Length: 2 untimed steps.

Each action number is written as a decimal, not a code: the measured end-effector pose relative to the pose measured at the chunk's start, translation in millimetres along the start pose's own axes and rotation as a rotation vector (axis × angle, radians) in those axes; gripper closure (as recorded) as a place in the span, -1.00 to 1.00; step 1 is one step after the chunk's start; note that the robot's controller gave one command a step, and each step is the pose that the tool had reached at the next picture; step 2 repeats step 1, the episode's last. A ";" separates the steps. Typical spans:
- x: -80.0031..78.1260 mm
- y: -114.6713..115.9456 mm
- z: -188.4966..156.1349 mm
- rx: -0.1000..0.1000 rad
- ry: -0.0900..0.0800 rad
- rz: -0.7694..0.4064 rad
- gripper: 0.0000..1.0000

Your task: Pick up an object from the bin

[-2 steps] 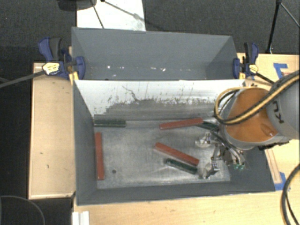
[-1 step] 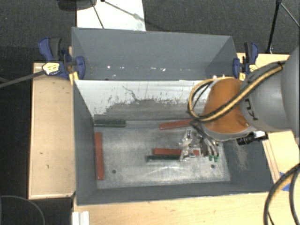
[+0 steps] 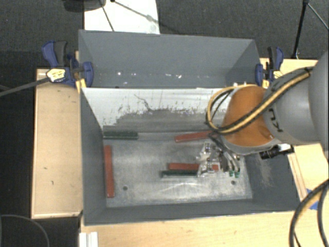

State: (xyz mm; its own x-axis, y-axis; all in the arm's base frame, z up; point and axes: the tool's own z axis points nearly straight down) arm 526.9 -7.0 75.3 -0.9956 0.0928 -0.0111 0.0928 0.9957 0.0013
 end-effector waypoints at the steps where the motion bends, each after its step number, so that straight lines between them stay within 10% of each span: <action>1: -7.7 14.4 -165.3 0.000 0.003 0.012 1.00; 2: -7.7 14.4 -165.3 0.000 0.003 0.012 1.00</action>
Offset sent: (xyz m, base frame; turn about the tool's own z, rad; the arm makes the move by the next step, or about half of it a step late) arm 0.0000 0.0000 0.0000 0.0000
